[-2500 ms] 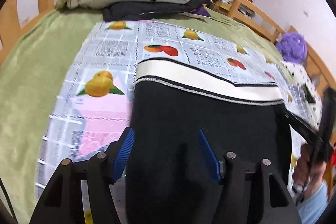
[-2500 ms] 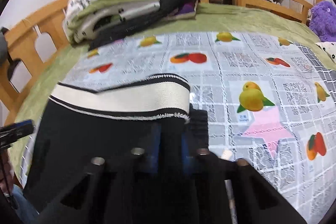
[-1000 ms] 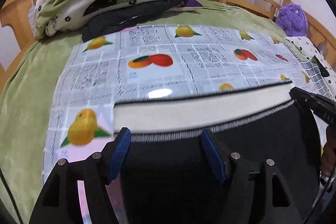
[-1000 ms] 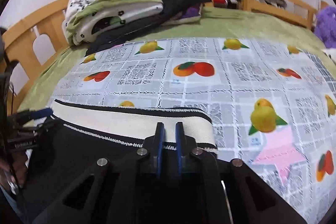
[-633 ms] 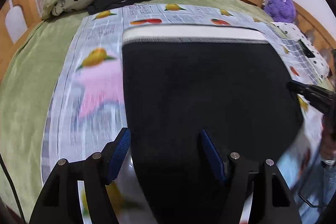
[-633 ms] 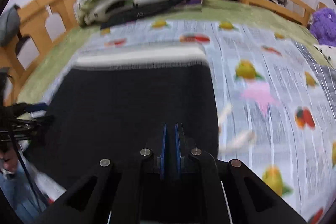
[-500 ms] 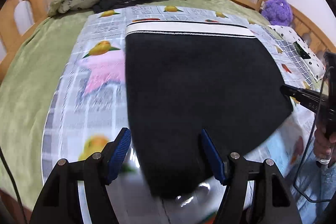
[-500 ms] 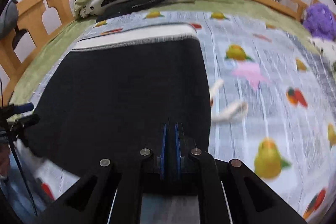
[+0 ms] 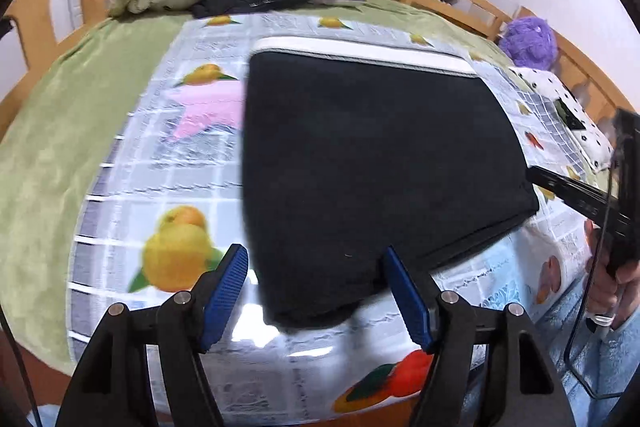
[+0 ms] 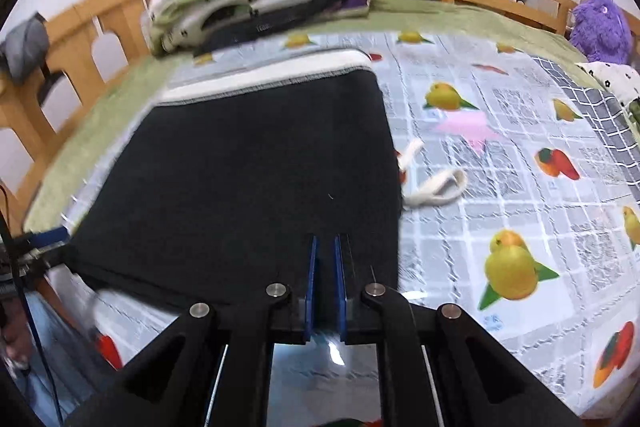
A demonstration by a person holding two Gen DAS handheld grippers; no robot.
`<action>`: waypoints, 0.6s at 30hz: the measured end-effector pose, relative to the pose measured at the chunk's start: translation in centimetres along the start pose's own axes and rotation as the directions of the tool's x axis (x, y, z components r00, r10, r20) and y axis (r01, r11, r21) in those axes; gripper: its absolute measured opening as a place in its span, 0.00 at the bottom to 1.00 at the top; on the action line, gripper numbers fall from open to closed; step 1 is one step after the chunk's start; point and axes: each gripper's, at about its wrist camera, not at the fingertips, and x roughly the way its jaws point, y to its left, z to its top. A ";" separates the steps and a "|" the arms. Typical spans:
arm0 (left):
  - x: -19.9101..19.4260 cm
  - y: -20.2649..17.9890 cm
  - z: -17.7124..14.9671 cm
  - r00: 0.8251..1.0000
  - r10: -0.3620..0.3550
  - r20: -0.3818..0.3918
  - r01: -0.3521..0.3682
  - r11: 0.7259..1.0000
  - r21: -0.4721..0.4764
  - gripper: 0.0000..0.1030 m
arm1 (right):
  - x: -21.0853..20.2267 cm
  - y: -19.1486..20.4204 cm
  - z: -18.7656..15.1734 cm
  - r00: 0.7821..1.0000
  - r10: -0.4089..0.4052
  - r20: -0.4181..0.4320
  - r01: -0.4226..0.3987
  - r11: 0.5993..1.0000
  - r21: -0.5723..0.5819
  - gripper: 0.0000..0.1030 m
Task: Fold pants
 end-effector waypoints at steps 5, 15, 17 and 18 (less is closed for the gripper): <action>2.2 0.8 -0.6 0.994 -0.018 -0.110 0.011 0.998 -0.067 0.68 | 3.2 0.6 -1.6 0.992 -0.084 -0.091 0.079 0.995 -0.064 0.10; -3.9 -1.8 3.6 0.999 0.028 0.040 -0.026 0.998 -0.054 0.66 | -3.0 0.4 1.6 0.998 -0.061 -0.019 0.061 0.998 0.018 0.18; -5.3 -2.9 4.4 0.997 0.022 0.071 -0.019 0.999 -0.049 0.66 | -4.5 0.5 2.5 0.998 -0.065 0.001 0.065 0.998 0.019 0.22; -6.0 -3.6 4.9 0.996 0.021 0.087 -0.017 0.999 -0.046 0.67 | -5.4 0.6 3.1 0.998 -0.062 0.015 0.062 0.998 0.022 0.24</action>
